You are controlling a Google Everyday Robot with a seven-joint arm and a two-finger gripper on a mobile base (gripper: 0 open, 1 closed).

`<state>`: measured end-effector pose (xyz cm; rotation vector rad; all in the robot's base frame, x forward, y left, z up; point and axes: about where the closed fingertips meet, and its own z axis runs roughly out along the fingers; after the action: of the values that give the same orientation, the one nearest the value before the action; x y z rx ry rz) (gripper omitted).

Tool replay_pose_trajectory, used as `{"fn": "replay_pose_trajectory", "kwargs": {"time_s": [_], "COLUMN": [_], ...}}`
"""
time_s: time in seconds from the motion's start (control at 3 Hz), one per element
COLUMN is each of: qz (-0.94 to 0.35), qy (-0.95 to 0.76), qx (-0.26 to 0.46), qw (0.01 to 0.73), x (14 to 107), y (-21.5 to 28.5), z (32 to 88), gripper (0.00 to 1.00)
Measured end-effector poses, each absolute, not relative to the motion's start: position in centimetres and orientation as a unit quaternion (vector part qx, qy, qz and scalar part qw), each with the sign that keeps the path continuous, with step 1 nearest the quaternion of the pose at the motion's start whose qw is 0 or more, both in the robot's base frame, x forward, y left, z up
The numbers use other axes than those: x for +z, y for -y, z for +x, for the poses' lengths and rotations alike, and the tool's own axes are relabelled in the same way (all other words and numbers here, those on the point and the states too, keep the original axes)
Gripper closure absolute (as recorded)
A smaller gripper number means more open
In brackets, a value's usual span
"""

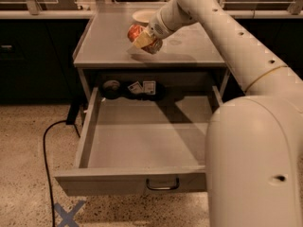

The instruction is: Place coke can into top drawer

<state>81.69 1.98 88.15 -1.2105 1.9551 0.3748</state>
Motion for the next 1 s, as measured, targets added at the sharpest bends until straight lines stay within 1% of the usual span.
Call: {"fn": "replay_pose_trajectory", "kwargs": {"time_s": [0.33,0.67,1.0], "qz": [-0.47,-0.479,-0.479], "qy": [-0.76,-0.766,-0.766], "qx": [0.167,0.177,0.177], "qw": [0.417,0.389,0.389], "x": [88.3,84.7,84.6], "y": [-1.6,-2.6,-2.6], "z": [78.4,76.9,76.9], "gripper": [1.0,1.0,1.0]}}
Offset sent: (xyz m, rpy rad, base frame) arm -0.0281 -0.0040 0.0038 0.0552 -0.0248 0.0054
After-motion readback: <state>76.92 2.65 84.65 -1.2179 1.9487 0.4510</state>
